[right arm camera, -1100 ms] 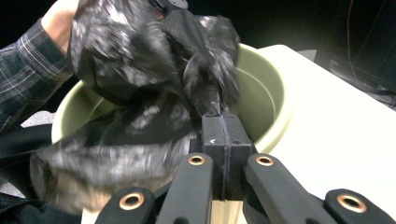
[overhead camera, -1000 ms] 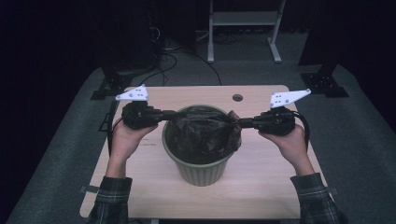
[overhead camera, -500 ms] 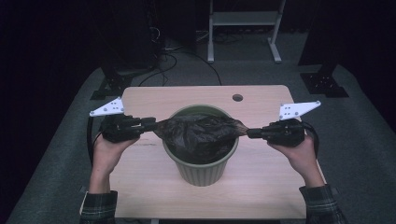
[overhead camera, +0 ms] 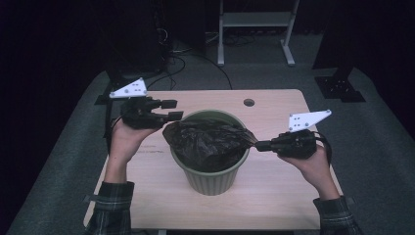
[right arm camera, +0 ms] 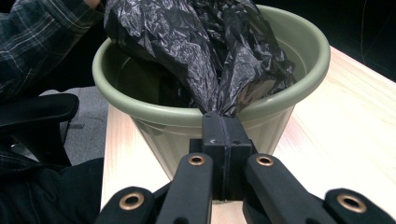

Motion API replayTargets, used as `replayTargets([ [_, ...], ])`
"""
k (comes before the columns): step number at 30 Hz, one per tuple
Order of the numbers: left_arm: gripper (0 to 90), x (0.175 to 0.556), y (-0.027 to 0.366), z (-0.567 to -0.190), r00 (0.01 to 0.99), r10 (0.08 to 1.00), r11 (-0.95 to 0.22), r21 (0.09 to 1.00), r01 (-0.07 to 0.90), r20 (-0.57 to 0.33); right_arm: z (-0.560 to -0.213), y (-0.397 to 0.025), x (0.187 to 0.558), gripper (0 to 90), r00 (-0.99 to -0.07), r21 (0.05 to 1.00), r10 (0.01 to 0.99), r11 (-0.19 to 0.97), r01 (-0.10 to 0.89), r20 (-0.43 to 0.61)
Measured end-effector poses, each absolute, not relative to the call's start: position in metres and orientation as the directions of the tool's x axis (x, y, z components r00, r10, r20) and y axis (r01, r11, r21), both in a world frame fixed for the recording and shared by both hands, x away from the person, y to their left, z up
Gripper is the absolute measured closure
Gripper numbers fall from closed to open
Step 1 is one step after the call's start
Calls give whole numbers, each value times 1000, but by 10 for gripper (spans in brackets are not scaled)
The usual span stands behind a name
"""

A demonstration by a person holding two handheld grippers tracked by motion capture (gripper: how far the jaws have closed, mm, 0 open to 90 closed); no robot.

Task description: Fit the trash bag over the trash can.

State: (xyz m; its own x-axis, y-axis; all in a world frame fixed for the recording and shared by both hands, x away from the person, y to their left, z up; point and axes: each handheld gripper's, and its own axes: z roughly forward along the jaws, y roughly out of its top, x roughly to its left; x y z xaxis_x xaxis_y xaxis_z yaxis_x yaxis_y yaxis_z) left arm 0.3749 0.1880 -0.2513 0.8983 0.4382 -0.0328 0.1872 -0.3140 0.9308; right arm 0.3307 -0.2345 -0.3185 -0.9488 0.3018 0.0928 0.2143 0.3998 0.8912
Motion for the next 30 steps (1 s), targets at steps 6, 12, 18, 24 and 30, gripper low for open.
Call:
replayTargets([
  [6, 446, 391, 152, -261, 918, 393, -383, 901, 204, -40, -318, -233, 330, 900, -951, 895, 295, 395, 208, 91],
  [12, 444, 394, 140, -274, 928, 369, -435, 871, 228, -59, -316, -234, 329, 900, -951, 897, 296, 391, 205, 88],
  [18, 784, 387, 144, -281, 934, 355, -516, 827, 223, -31, -314, -235, 327, 900, -951, 902, 298, 384, 197, 81],
  [24, 898, 376, 171, -276, 910, 415, -433, 876, 211, -14, -313, -237, 323, 900, -951, 901, 300, 389, 192, 73],
  [30, 897, 364, 206, -275, 879, 476, -374, 901, 221, -18, -315, -252, 313, 900, -943, 893, 326, 403, 202, 66],
])
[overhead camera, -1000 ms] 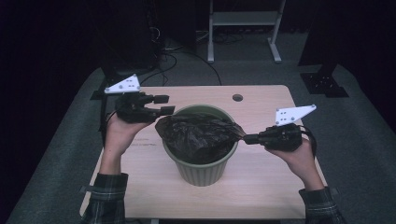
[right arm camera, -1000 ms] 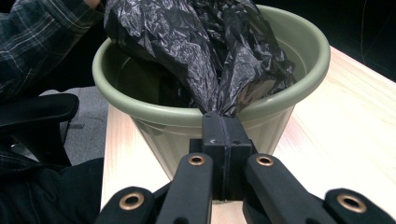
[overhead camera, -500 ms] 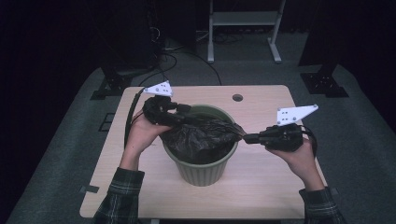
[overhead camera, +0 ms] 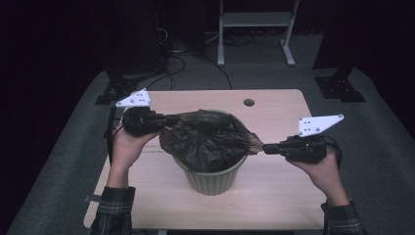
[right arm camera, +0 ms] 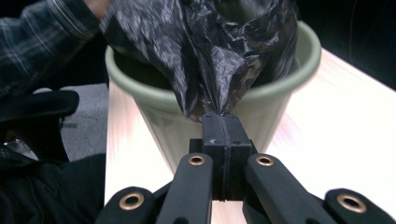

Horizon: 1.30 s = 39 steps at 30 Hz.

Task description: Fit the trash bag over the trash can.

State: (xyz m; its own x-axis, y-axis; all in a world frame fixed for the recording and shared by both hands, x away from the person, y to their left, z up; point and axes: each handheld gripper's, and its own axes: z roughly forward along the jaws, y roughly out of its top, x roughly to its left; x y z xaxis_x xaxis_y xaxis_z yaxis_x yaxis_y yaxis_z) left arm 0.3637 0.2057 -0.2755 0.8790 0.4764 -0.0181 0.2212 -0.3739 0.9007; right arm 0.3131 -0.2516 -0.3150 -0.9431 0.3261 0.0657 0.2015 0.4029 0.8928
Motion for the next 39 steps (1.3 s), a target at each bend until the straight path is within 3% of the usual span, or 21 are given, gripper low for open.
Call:
replayTargets([
  [10, 896, 354, 232, -296, 860, 507, -335, 907, 256, -56, -355, -274, 301, 900, -922, 844, 370, 454, 286, 113],
  [13, 896, 354, 230, -296, 862, 504, -337, 908, 250, -50, -342, -282, 302, 787, -909, 874, 406, 401, 273, 98],
  [20, 892, 355, 226, -295, 867, 497, -339, 908, 245, -49, -312, -288, 319, 734, -876, 907, 477, 334, 257, 73],
  [25, 891, 356, 225, -295, 870, 491, -343, 907, 242, -47, -292, -267, 349, 643, -872, 917, 484, 310, 251, 76],
  [32, 891, 356, 225, -295, 872, 487, -342, 908, 241, -48, -291, -222, 384, 539, -891, 895, 438, 344, 285, 116],
  [36, 892, 356, 226, -294, 872, 486, -336, 911, 240, -51, -298, -203, 397, 605, -884, 872, 451, 375, 316, 126],
  [39, 892, 356, 226, -295, 874, 484, -340, 909, 241, -50, -300, -198, 399, 773, -874, 863, 475, 396, 314, 100],
])
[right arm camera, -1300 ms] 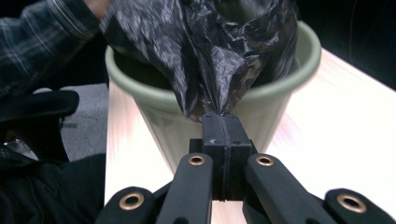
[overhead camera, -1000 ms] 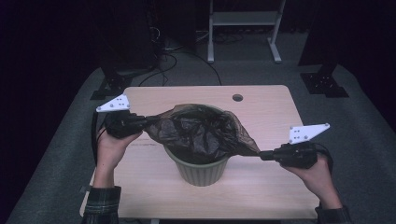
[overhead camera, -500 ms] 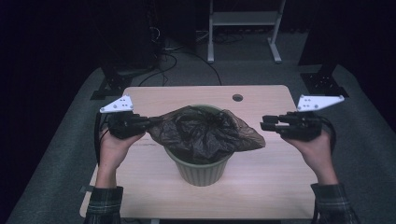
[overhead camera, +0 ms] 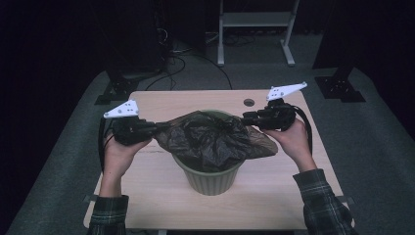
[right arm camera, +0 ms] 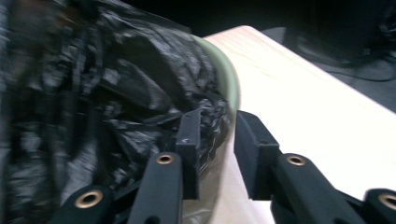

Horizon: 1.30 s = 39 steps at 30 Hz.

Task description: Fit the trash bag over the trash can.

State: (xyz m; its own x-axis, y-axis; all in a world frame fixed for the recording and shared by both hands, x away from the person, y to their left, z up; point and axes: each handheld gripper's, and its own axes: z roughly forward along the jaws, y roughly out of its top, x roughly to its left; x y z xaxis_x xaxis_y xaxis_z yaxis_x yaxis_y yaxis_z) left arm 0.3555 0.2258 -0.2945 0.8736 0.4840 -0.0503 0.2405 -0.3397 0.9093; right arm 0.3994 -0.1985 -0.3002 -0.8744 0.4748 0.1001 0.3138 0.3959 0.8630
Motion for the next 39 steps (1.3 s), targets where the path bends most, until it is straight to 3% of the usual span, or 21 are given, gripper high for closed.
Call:
replayTargets([
  [3, 892, 356, 225, -295, 874, 483, -342, 908, 241, -50, -301, -200, 400, 900, -877, 870, 474, 394, 295, 83],
  [15, 892, 363, 236, -288, 835, 550, -339, 909, 242, -17, -289, -228, 395, 900, -727, 924, 686, 286, 255, -12],
  [20, 893, 377, 236, -296, 802, 597, -351, 896, 272, -10, -299, -228, 405, 900, -690, 907, 723, 298, 296, -12],
  [39, 897, 386, 237, -352, 779, 618, -386, 824, 415, -103, -380, -225, 410, 900, -726, 800, 679, 373, 470, 109],
])
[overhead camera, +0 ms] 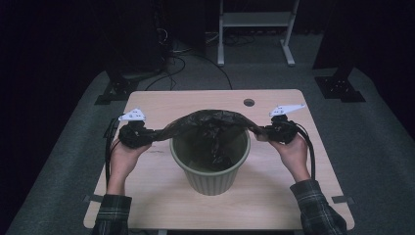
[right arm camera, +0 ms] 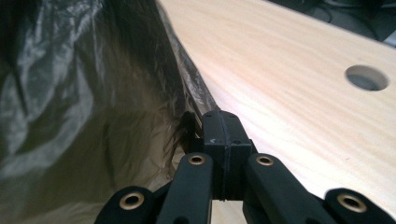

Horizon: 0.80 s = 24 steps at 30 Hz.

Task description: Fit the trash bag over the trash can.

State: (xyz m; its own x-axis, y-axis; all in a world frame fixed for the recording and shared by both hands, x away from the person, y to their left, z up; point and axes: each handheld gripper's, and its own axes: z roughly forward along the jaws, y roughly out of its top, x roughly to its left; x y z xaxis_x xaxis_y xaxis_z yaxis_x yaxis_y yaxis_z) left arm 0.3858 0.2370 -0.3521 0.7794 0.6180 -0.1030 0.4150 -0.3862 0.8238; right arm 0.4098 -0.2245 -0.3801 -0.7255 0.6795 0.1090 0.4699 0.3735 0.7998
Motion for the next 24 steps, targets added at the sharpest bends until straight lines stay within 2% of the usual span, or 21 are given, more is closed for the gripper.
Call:
replayTargets([
  [3, 897, 386, 237, -351, 780, 617, -382, 827, 413, -105, -379, -226, 408, 900, -727, 807, 680, 374, 458, 97],
  [5, 897, 385, 237, -350, 784, 611, -383, 828, 409, -104, -373, -233, 405, 828, -725, 824, 682, 354, 442, 95],
  [9, 897, 382, 236, -348, 790, 604, -380, 834, 401, -104, -355, -251, 395, 789, -718, 851, 690, 324, 413, 86],
  [14, 896, 381, 236, -347, 792, 601, -372, 839, 396, -108, -326, -272, 377, 692, -715, 900, 695, 263, 348, 74],
  [19, 897, 379, 234, -344, 796, 596, -374, 842, 389, -103, -301, -277, 360, 643, -784, 936, 617, 229, 267, 73],
  [24, 896, 377, 231, -341, 801, 591, -379, 843, 381, -96, -295, -263, 353, 602, -849, 947, 525, 235, 221, 68],
])
